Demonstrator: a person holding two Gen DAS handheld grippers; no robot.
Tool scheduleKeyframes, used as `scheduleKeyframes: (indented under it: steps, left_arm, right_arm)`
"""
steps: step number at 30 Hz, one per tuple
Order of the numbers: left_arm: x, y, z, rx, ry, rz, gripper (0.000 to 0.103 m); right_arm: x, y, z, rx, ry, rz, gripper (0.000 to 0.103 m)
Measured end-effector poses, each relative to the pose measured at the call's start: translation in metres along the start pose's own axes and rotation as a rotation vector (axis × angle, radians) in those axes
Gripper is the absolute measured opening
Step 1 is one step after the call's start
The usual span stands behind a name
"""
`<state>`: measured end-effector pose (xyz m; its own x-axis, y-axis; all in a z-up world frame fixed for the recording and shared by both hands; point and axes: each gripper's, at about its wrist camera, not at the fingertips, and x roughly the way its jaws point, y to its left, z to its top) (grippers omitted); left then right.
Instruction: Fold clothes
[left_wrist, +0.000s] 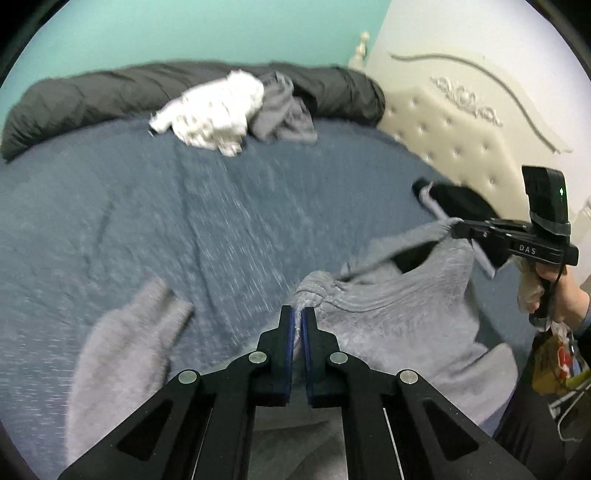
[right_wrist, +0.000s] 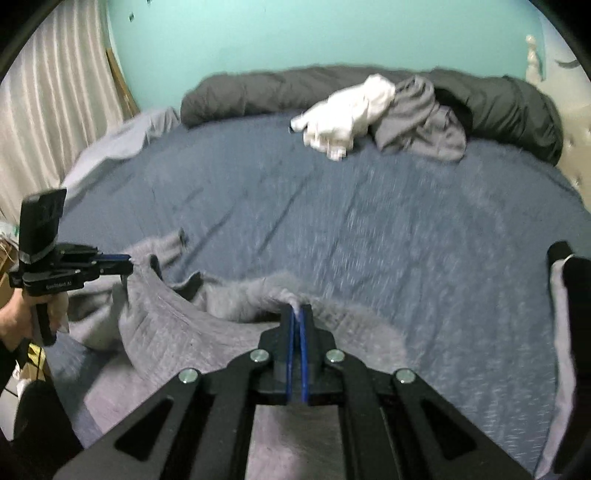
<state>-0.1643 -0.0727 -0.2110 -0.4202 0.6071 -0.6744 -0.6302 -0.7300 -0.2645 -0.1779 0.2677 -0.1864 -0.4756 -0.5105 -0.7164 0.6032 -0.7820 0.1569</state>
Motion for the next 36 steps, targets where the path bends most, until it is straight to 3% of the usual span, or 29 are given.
scheduleKeyframes:
  steps: [6, 8, 16, 19, 21, 23, 31, 36]
  left_arm:
    - [-0.049, 0.001, 0.020, -0.030, -0.094, 0.015, 0.003]
    - [-0.054, -0.001, 0.020, -0.026, -0.096, 0.027, 0.003]
    - [-0.039, 0.005, -0.019, -0.040, -0.025, 0.028, 0.003]
    - [-0.033, 0.013, -0.031, -0.053, -0.001, 0.033, 0.003]
    - [-0.032, 0.017, -0.035, -0.062, 0.004, 0.032, 0.003]
    - [-0.033, 0.020, -0.038, -0.071, -0.002, 0.025, 0.003]
    - [-0.031, 0.024, -0.041, -0.088, -0.009, 0.017, 0.003]
    - [-0.028, 0.028, -0.041, -0.101, -0.012, 0.009, 0.003]
  right_arm:
    - [-0.053, 0.002, 0.023, 0.038, -0.085, 0.056, 0.002]
    - [-0.054, -0.001, 0.027, 0.085, -0.046, 0.130, 0.002]
    - [-0.008, -0.014, 0.004, 0.211, 0.112, 0.138, 0.007]
    - [-0.002, -0.009, -0.005, 0.164, 0.135, 0.046, 0.012]
    - [0.002, -0.010, -0.008, 0.151, 0.137, 0.017, 0.025]
    - [0.005, -0.014, -0.010, 0.129, 0.140, 0.012, 0.045]
    - [0.033, -0.010, -0.014, 0.022, 0.191, -0.060, 0.052]
    - [0.056, 0.007, -0.012, -0.054, 0.200, -0.021, 0.053]
